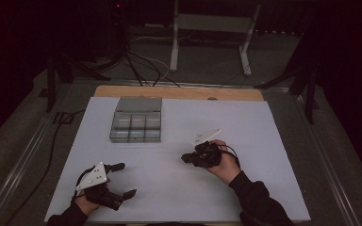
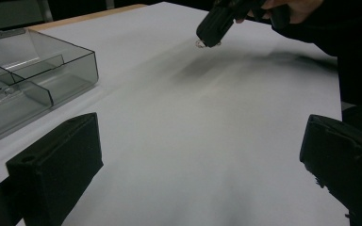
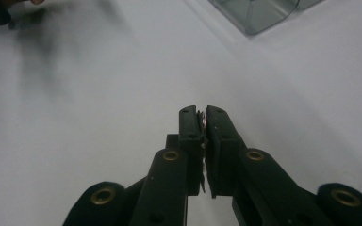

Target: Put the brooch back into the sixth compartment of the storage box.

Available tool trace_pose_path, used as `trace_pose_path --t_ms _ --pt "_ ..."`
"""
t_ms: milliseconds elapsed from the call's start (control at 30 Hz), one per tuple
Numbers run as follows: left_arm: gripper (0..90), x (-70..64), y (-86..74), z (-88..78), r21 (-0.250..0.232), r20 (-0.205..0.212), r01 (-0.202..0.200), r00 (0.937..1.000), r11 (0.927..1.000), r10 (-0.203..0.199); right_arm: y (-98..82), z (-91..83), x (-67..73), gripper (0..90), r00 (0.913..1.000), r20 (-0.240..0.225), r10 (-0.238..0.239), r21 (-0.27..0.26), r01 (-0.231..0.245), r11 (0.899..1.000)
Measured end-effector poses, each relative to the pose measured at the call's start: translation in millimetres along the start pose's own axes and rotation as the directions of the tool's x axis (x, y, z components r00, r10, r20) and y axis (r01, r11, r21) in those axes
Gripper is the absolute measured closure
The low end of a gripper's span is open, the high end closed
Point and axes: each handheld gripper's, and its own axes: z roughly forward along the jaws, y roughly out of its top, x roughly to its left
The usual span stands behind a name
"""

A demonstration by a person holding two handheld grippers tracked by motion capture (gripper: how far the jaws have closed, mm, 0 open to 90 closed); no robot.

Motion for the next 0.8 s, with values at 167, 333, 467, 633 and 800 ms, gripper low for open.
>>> trace_pose_path --t_ms 167,333,467,633,800 --pt "1.2 0.0 -0.1 0.1 0.000 0.001 0.000 1.0000 1.0000 0.000 6.4 -0.4 -1.7 85.5 1.0000 0.000 0.000 -0.004 0.000 1.000" --pt "1.2 -0.1 0.0 0.2 0.000 0.000 -0.001 1.0000 1.0000 0.001 11.5 0.0 -2.3 85.5 1.0000 0.001 -0.004 -0.005 0.004 1.000" --pt "1.2 -0.1 0.0 0.3 0.002 0.000 -0.001 1.0000 1.0000 0.001 16.1 0.5 -3.0 85.5 1.0000 0.001 -0.008 -0.008 0.008 1.000" --pt "1.2 0.0 -0.1 0.2 0.002 0.001 -0.002 1.0000 1.0000 0.002 22.7 1.3 -2.3 85.5 0.9999 0.001 -0.015 -0.015 0.015 1.000" --pt "1.2 0.0 -0.2 0.0 0.002 0.002 -0.002 1.0000 1.0000 0.002 27.4 3.7 -2.0 85.5 0.9998 0.003 -0.021 -0.015 0.021 1.000"
